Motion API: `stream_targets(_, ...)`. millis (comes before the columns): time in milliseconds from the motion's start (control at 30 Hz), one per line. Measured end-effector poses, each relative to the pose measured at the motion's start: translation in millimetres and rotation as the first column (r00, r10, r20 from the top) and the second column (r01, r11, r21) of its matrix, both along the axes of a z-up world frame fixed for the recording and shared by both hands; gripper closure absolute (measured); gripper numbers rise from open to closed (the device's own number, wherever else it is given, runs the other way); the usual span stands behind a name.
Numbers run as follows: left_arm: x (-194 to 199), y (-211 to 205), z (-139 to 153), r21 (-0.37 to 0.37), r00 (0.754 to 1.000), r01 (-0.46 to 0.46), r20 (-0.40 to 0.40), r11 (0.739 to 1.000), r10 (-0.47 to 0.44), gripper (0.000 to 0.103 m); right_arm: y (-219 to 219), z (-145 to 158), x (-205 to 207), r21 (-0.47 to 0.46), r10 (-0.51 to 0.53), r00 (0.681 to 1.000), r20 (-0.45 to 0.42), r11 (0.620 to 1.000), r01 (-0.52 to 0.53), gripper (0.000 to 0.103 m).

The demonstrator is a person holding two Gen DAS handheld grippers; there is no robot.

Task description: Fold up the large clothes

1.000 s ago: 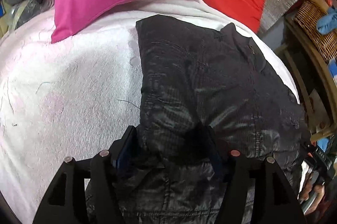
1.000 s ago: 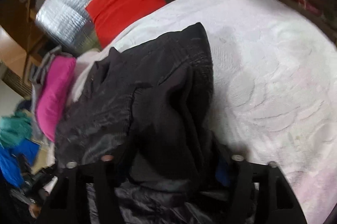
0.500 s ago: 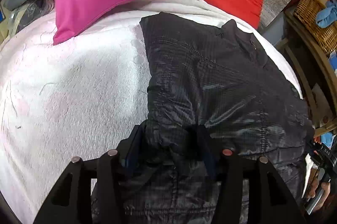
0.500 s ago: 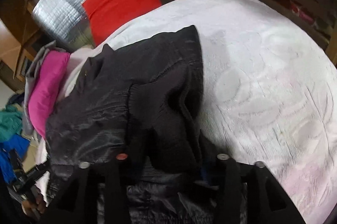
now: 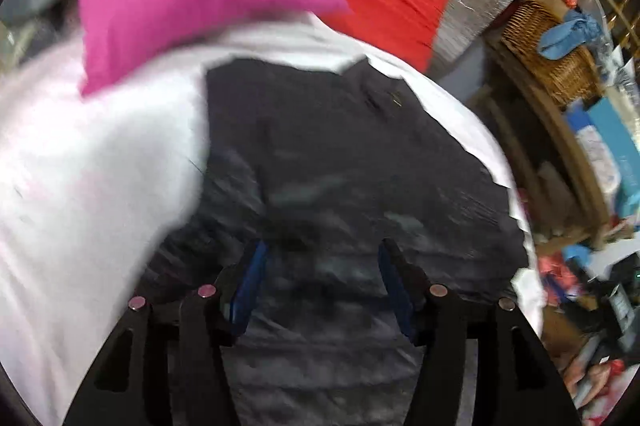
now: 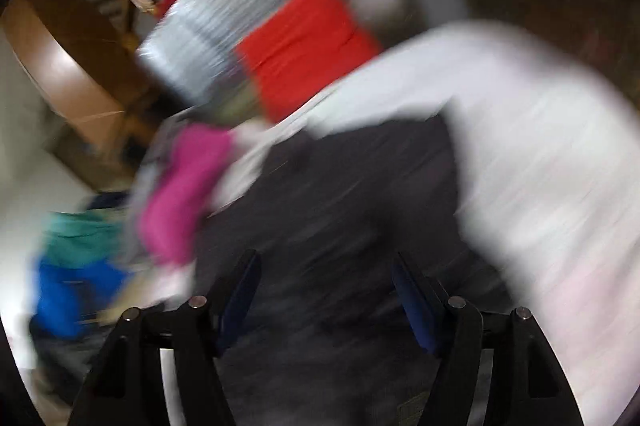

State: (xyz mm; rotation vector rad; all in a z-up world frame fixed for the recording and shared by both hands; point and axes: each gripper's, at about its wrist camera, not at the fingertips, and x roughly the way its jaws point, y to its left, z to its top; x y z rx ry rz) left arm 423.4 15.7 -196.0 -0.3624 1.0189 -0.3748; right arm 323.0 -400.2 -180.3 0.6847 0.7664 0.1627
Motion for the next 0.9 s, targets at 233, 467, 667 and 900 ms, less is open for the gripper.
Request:
stream_targets(233,-11.2,-23.4,-34.0,-0.182,0.978,0.019,-0.200,0.983,-0.056,0.043,26.3,-74.9,36.6,0.305,0.044,0.986,-0.163,0.952,0.008,0.042)
stream_targets(467,9.2,-17.1,-54.7,-0.163,0.965,-0.179,-0.222,0.970,0.140,0.041,29.8,-105.8,57.1,0.358,-0.082,0.972,-0.219,0.920,0.159,0.045)
stream_targets(667,17.6,-5.8,-57.8,-0.200,0.957,-0.257,-0.188,0.945,0.221,0.041,15.7,-118.4,63.4,0.406,-0.139,0.968,-0.211,0.888,0.216,0.077)
stream_targets(900,17.5,-19.0,-36.9,-0.157,0.978,-0.206,-0.057,0.966,0.199,0.071,30.7,-67.0,55.7,0.194,-0.133,0.989,-0.057,0.971,0.142,0.088)
